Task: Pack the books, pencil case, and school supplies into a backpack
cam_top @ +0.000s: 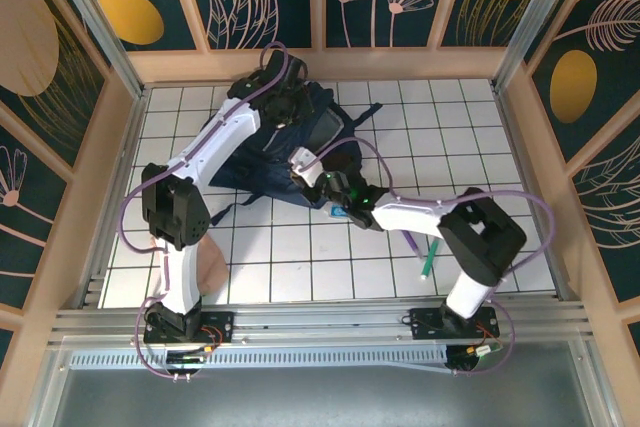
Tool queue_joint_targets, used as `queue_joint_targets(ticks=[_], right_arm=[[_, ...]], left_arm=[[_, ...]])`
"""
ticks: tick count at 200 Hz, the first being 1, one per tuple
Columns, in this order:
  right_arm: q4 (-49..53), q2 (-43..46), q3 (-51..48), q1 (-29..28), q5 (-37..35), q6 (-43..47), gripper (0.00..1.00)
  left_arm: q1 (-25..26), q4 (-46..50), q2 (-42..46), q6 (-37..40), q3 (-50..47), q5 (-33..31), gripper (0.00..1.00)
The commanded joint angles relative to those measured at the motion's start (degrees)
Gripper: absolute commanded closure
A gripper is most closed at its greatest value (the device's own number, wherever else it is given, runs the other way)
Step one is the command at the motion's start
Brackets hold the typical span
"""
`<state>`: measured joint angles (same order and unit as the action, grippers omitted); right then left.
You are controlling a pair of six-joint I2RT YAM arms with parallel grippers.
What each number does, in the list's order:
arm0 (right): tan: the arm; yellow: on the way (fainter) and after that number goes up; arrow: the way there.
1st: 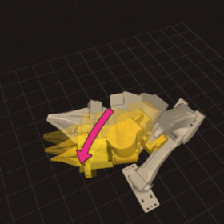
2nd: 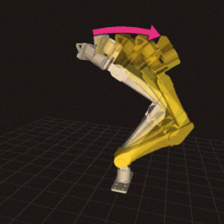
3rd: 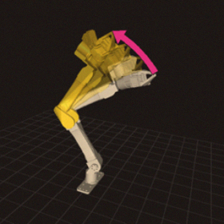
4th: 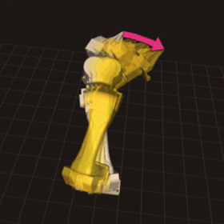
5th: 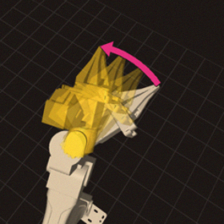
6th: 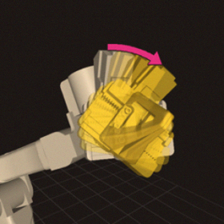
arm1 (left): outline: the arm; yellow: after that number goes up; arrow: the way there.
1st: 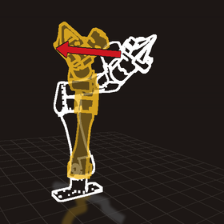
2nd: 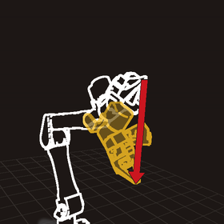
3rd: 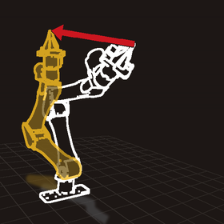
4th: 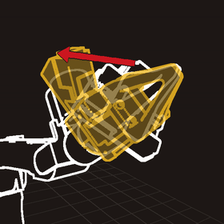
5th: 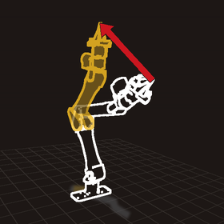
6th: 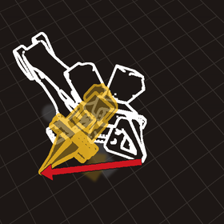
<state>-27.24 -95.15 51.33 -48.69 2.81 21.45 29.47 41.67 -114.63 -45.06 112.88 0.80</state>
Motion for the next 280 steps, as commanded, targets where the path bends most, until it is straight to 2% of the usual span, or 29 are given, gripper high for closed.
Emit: queue_joint_targets(ticks=[1,24,45,58,76,95,124,150,167,188,202,211,221,245,280], right_arm=[[9.78,4.37,-0.25,0.01,9.55,4.95,1.00],[17.26,4.39,3.50,0.34,8.41,6.07,1.00],[24.45,2.56,8.00,0.94,3.01,2.61,1.00],[25.65,1.51,9.49,0.80,3.64,-0.90,0.95],[21.32,-0.52,10.06,-1.65,6.73,-6.95,0.93],[14.60,-3.10,10.15,-5.72,6.44,-11.69,0.91],[8.33,-6.63,10.72,-8.04,5.71,-18.72,0.84],[6.04,-6.71,10.43,-8.06,7.92,-21.04,0.70],[2.60,-3.58,6.96,-6.48,13.84,-21.11,0.62],[0.79,3.23,0.12,-3.45,26.16,-14.86,0.60],[9.34,8.65,-2.82,-1.35,37.15,0.43,0.59],[16.14,11.85,-4.43,0.34,40.42,11.08,0.58],[21.23,14.41,-5.39,2.31,38.73,18.73,0.56],[23.56,16.74,-5.32,7.12,31.50,24.77,0.56],[15.14,14.76,-5.68,14.00,27.21,26.17,0.55]], left_arm=[[-0.49,-12.77,3.10,1.54,-0.98,-4.04,1.00],[-0.38,-14.63,3.07,0.56,-3.59,2.04,1.00],[-0.37,-16.41,4.47,-0.25,-6.89,-0.59,1.00],[-0.37,-17.16,5.18,-0.74,-8.07,-2.15,1.00],[-0.30,-18.81,5.00,-2.28,-8.96,-0.64,1.00],[-0.25,-21.52,4.29,-4.99,-10.15,1.99,1.00],[0.06,-23.32,3.90,-6.79,-10.73,1.50,1.00],[0.23,-23.57,4.23,-6.39,-10.25,0.93,1.00],[0.19,-23.15,4.63,-5.69,-9.96,0.28,1.00],[0.16,-21.84,5.73,-4.09,-9.47,-1.68,1.00],[0.14,-21.30,6.89,-2.68,-9.50,-2.63,1.00],[0.14,-20.79,7.54,-1.78,-9.28,-2.81,1.00],[0.13,-19.90,8.11,-1.05,-8.96,-2.90,1.00],[0.14,-18.53,8.90,-0.04,-8.84,-2.53,1.00],[0.11,-18.03,9.59,0.60,-8.91,-2.25,1.00]])
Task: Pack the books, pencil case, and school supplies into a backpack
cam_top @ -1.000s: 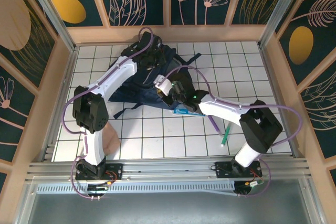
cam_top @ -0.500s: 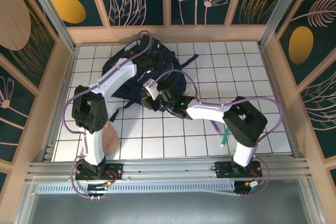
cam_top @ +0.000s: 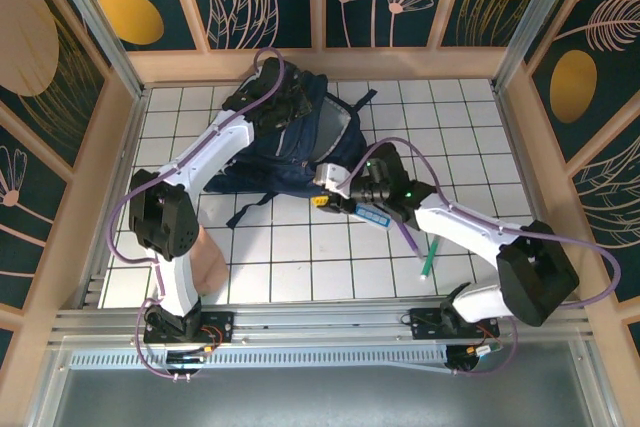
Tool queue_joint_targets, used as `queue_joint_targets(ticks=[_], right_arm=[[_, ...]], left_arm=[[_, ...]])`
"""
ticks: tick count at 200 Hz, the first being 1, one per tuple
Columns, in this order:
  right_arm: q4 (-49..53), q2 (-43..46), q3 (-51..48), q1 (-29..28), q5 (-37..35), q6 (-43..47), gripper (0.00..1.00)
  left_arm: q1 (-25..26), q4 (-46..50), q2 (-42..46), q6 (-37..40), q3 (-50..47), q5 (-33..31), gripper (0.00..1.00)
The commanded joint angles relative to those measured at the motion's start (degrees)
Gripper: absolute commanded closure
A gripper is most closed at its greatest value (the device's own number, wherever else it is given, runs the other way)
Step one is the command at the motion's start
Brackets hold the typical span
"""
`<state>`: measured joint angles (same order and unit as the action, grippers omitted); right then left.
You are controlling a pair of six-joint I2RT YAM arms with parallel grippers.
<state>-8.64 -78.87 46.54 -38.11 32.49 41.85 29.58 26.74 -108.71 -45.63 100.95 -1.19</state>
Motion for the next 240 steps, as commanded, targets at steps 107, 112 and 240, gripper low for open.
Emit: queue_joint_targets(ticks=[107,112,240], right_arm=[[-21.62,-19.79,8.32,6.38,6.07,-7.24,0.55],[-22.54,-20.11,8.47,6.42,7.00,-9.65,0.55],[-52.98,-26.24,3.60,7.08,-3.08,-81.53,0.59]], left_arm=[[0.04,-2.30,3.41,2.42,3.75,2.58,1.00],[0.04,-2.53,3.41,3.06,3.65,2.84,1.00],[0.09,-7.32,1.84,7.69,0.03,6.29,1.00]])
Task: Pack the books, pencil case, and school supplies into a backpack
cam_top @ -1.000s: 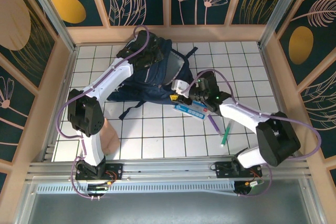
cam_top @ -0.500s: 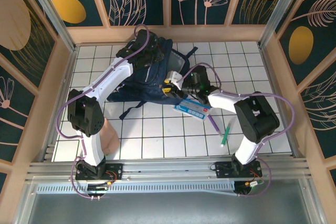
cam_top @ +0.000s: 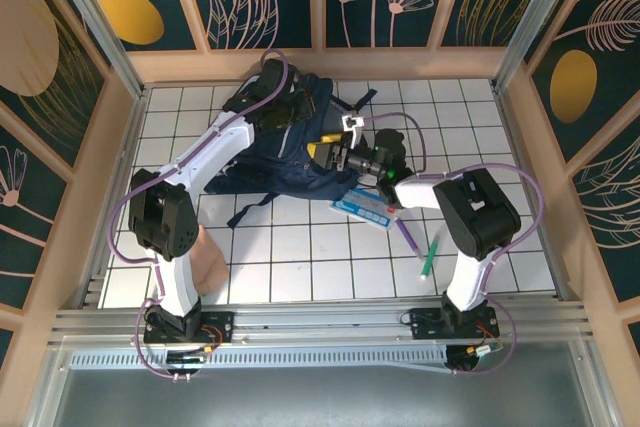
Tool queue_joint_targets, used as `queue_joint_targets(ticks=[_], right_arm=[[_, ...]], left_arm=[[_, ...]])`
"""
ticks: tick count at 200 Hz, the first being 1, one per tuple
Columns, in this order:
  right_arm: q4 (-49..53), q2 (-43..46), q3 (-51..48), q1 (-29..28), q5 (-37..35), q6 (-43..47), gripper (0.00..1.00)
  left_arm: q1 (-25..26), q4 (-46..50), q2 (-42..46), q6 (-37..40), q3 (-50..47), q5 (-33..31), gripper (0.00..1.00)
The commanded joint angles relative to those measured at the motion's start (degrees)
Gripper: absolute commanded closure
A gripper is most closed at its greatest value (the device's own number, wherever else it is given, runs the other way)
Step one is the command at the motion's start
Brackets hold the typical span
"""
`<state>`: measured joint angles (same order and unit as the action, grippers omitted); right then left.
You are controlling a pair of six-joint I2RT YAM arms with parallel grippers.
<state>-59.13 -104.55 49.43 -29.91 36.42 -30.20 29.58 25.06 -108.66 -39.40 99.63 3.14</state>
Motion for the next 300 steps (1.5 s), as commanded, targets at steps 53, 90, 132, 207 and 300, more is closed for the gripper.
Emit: queue_joint_targets(ticks=[53,90,132,207,300], right_arm=[[-7.22,-3.55,-0.74,-2.26,-10.76,-19.88,1.00],[-6.79,-3.46,-0.74,-2.56,-11.88,-23.35,1.00],[-5.05,-3.75,0.25,-2.96,-12.35,-27.36,1.00],[0.14,-2.51,1.37,-3.41,-11.82,-29.84,1.00],[-0.18,-2.35,1.00,-4.22,-12.79,-30.71,1.00]], left_arm=[[-1.81,-5.30,4.78,7.60,-1.15,7.49,0.59],[-2.43,-5.87,20.69,12.31,-20.02,11.02,0.43],[-2.43,-18.66,34.69,10.27,-48.08,22.52,0.47],[-2.43,-35.89,26.34,12.76,-53.61,26.13,0.55],[-2.42,-38.33,19.54,15.65,-53.40,22.27,0.53]])
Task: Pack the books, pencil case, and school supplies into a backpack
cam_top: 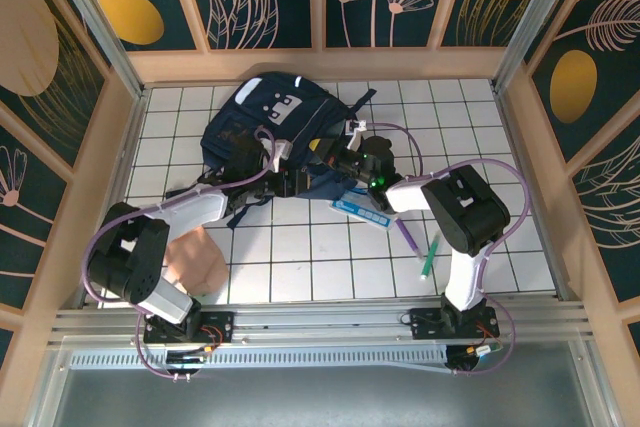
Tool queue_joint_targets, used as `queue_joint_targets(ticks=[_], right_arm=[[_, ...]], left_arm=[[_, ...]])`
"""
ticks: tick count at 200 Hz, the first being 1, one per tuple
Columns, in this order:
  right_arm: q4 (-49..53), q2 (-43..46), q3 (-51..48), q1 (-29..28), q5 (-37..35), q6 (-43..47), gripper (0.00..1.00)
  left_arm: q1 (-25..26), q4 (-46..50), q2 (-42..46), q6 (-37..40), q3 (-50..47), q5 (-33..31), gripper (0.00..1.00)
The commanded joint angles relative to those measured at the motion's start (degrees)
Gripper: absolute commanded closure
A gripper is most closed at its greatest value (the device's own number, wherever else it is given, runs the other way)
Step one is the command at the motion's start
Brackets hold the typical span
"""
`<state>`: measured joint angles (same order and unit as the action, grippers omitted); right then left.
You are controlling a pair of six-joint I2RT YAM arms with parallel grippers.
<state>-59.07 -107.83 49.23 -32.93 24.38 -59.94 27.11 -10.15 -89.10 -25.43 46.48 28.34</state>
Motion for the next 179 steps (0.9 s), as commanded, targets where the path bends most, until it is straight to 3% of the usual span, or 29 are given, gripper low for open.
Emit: queue_joint_targets(ticks=[1,28,59,85,144,179], right_arm=[[-0.25,0.94,1.21,-1.24,-0.74,-0.97,1.00],[0.03,1.02,1.57,-1.31,-0.39,-0.63,1.00],[0.00,0.86,1.83,-1.37,-0.39,-0.77,1.00],[-0.26,0.78,2.13,-1.49,-0.13,-0.82,1.00],[-0.17,1.61,1.06,-1.50,-0.08,-0.48,1.00],[0.47,3.70,-0.31,-0.92,-0.43,0.27,1.00]], left_arm=[[0.05,-3.12,-0.07,1.69,-0.25,-3.02,0.53],[0.04,-3.07,-1.58,3.23,1.21,-5.13,0.51],[0.06,-5.63,-4.50,6.23,1.93,0.08,0.52],[0.06,-5.98,-6.04,8.34,1.77,-1.78,0.55],[-0.04,-4.35,-3.84,12.45,2.46,-8.55,1.00],[-0.84,-1.47,-0.19,16.34,-0.59,-16.56,1.00]])
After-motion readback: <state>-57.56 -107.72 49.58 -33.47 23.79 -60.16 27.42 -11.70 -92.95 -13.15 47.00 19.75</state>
